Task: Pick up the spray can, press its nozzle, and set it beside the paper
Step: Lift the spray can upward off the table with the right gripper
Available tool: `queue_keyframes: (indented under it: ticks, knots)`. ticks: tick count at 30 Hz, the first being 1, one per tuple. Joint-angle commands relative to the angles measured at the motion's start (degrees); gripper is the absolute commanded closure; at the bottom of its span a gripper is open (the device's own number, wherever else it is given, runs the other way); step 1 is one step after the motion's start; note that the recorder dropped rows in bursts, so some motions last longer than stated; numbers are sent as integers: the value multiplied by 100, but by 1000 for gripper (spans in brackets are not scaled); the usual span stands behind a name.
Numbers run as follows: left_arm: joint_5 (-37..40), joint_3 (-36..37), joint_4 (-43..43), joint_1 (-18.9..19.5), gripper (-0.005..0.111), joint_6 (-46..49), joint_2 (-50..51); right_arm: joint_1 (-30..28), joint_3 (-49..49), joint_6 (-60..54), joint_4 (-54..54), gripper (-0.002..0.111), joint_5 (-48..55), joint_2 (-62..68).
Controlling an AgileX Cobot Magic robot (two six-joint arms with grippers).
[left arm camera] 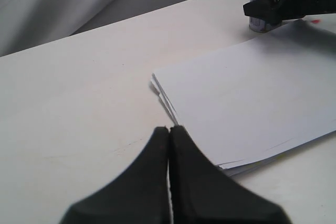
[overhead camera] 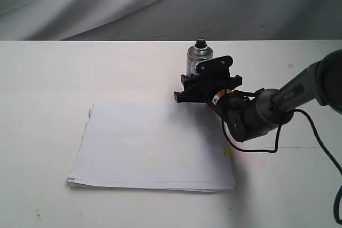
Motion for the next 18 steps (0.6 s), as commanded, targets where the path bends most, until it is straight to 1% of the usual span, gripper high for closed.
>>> queue_keyframes:
  ticks: [1,5,7,12,18]
  knots:
    - [6,29,15,-31,107,-17,-19,-54,-28,-116,-43,108,-13,-104]
    - [6,29,15,-31,107,-17,-19,-54,-28,-153,-88,108,18,-345]
    - [6,29,15,-31,107,-17,-19,-54,-28,-233,-88,108,230,-549]
    - [6,29,15,-31,107,-28,-19,-54,-28,-624,-88,108,1328,-1202]
    - [6,29,15,-31,107,-28,-19,-54,-28,-1282,-119,108,2370,-1968]
